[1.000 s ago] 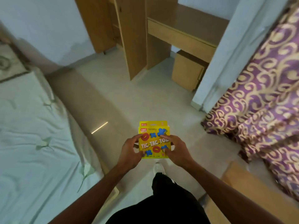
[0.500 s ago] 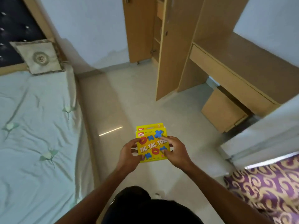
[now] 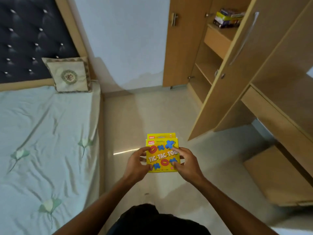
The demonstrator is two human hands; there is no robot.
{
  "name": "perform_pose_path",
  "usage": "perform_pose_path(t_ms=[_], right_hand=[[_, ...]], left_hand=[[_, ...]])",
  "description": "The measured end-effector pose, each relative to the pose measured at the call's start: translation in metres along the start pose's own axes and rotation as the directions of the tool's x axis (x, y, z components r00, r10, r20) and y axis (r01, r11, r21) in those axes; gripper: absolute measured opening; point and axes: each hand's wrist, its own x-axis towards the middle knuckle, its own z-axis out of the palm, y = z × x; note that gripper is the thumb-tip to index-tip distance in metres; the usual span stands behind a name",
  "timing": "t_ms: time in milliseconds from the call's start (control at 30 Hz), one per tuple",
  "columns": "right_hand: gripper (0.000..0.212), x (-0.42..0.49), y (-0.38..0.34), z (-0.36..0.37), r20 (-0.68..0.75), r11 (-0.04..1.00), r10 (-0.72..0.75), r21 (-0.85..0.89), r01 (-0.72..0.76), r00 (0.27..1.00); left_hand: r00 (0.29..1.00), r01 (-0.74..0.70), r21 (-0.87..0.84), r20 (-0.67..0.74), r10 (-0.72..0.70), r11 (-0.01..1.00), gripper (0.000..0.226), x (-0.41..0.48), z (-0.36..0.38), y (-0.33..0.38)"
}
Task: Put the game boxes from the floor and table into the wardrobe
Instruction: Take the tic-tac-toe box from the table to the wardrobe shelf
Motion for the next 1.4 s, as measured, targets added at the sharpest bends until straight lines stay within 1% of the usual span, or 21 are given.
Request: perform_pose_path(t_ms=[167,267,400,600,733,800,967,1100,1167,1233,1400], right_hand=[[0.062,0.113,-0.031,0.002,-0.032,0.999,0.022,0.032,-0.021,0.999],[0.062,0.174,-0.042,0.004,-0.03,1.0,0.009,0.017,-0.008,1.0],[0.062,0.274,-0.048,0.014,-0.026,1.0,0.017,0.009,-0.017,0.999],[0.063,0.447,-0.062,0.022,-0.023,0.998,0.029,0.065,-0.027,0.999],[0.063,0.528,-0.073,0.017,-0.043,0.999,0.013,0.048,-0.011,0.999],[0.062,0.572,-0.077,0.012,-0.057,0.998,0.029,0.055,-0.026,0.998],[0.059,0.674,-0.078,-0.009,-0.148,0.997,0.019,0.074,-0.008,0.989],[0.059,0.754,-0.068,-0.033,-0.235,0.996,0.056,0.079,-0.038,0.97],[0.06,0.788,-0.061,-0.05,-0.291,0.991,0.111,0.103,-0.084,0.95],[0.06,0.806,-0.057,-0.063,-0.32,0.989,0.132,0.11,-0.101,0.938],[0.056,0.863,-0.03,-0.123,-0.494,0.974,0.22,0.164,-0.158,0.841]], left_hand=[[1.0,-0.003,0.024,-0.015,0.003,1.0,0.07,0.114,-0.033,0.026],[1.0,-0.013,0.026,-0.009,0.013,1.0,0.069,0.173,-0.049,0.04],[1.0,-0.018,0.063,0.003,0.017,0.998,0.068,0.268,-0.072,0.05],[1.0,-0.011,0.063,-0.007,0.011,0.998,0.072,0.437,-0.108,0.07],[1.0,-0.024,0.103,0.004,0.024,0.994,0.073,0.515,-0.124,0.095],[1.0,-0.016,0.099,0.022,0.014,0.995,0.071,0.561,-0.13,0.108],[0.994,-0.044,0.113,0.102,0.032,0.993,0.07,0.677,-0.129,0.146],[0.979,-0.099,0.121,0.19,0.075,0.988,0.069,0.775,-0.115,0.176],[0.964,-0.129,0.15,0.252,0.088,0.98,0.07,0.823,-0.102,0.193],[0.948,-0.165,0.179,0.301,0.105,0.97,0.07,0.854,-0.09,0.208],[0.868,-0.237,0.169,0.479,0.13,0.957,0.068,0.951,-0.024,0.265]])
